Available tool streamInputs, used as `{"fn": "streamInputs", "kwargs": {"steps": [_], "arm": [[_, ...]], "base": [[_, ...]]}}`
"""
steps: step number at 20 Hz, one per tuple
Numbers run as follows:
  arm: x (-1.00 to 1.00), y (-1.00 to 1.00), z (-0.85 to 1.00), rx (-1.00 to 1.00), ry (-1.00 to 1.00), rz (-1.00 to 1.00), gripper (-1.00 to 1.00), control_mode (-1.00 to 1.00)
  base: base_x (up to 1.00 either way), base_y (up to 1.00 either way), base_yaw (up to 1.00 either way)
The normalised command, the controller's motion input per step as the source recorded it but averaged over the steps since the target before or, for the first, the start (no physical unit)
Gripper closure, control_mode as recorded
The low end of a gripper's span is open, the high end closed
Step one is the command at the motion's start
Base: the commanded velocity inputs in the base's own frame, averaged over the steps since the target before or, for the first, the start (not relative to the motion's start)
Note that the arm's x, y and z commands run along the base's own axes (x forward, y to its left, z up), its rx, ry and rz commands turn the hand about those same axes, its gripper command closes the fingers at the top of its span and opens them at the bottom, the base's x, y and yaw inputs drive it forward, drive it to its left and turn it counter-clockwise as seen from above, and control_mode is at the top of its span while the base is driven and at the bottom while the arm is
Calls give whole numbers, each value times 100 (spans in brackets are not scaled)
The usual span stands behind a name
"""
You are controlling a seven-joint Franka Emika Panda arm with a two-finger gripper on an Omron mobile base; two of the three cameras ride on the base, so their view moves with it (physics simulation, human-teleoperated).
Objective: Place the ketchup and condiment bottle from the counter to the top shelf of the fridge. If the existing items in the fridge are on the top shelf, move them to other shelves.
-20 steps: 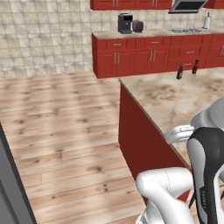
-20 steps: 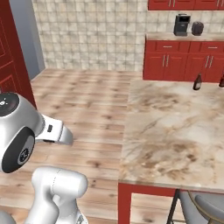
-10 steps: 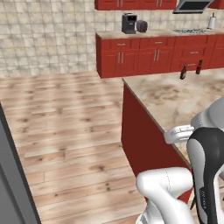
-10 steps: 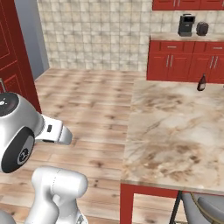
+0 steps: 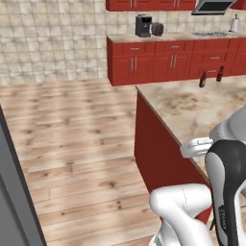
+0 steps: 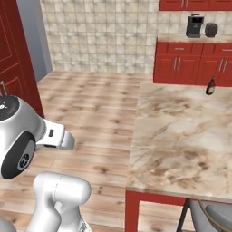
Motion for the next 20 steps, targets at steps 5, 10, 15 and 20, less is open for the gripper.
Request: {"fn": "streamInputs", "kwargs": {"steps": [5, 10, 15, 20], "arm": [[0, 0, 0, 0, 0, 0, -100, 100], [0, 0, 0, 0, 0, 0, -100, 100], [0, 0, 0, 0, 0, 0, -100, 100], [0, 0, 0, 0, 0, 0, -100, 100]], "base": [[-21, 10, 19], [36, 28, 6], [85, 80, 2], [100, 82, 2]]}}
